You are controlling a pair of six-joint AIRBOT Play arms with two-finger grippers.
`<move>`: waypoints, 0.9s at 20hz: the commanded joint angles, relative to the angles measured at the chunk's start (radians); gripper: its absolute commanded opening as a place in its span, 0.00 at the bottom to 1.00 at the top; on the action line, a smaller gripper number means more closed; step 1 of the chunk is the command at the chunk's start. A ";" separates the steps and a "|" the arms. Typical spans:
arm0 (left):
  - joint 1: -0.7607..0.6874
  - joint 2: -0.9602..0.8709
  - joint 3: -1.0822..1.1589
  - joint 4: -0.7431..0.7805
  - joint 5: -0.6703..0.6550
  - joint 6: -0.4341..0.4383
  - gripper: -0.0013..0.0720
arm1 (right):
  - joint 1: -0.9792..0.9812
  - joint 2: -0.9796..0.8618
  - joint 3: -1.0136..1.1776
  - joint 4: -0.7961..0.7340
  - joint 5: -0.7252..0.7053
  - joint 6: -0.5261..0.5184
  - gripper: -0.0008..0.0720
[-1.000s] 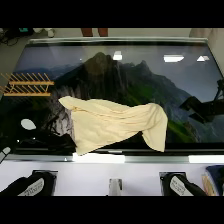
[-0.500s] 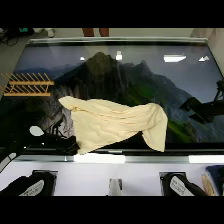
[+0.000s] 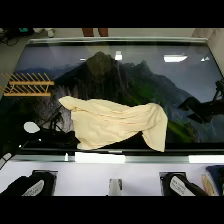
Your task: Fold the shirts.
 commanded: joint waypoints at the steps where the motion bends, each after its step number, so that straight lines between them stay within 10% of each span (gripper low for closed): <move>1: 0.000 0.097 0.046 0.000 -0.009 0.004 0.05 | -0.001 -0.022 0.000 0.011 0.036 -0.001 0.84; 18: 0.000 0.276 0.068 0.000 -0.047 0.003 0.05 | -0.001 -0.141 -0.156 0.134 -0.166 -0.129 0.83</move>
